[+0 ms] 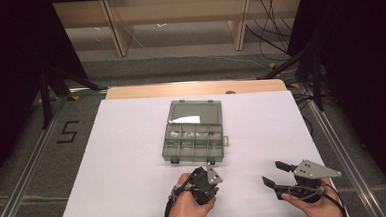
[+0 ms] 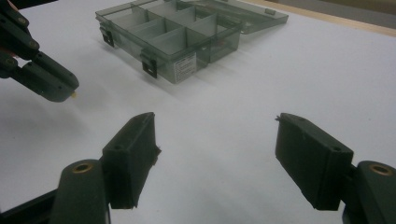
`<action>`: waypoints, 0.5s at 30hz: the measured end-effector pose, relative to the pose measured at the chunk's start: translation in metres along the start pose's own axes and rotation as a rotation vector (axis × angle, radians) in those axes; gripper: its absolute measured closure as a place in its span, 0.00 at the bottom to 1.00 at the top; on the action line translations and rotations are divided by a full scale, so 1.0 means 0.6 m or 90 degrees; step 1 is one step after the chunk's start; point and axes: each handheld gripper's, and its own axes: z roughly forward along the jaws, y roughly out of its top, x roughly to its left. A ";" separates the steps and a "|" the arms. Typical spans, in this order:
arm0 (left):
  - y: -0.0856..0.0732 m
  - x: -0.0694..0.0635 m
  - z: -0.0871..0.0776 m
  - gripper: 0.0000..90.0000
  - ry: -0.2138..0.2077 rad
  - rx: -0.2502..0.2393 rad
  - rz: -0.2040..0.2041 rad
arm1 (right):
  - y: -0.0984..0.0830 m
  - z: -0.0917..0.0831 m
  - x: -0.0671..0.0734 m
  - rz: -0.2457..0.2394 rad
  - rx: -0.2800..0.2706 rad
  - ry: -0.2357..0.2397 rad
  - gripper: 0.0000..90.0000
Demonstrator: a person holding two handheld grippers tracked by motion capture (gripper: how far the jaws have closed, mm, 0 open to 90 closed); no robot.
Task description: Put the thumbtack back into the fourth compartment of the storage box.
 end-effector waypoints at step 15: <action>0.039 0.020 -0.014 0.92 0.014 -0.042 -0.014 | -0.002 0.002 -0.003 0.010 0.003 0.002 0.33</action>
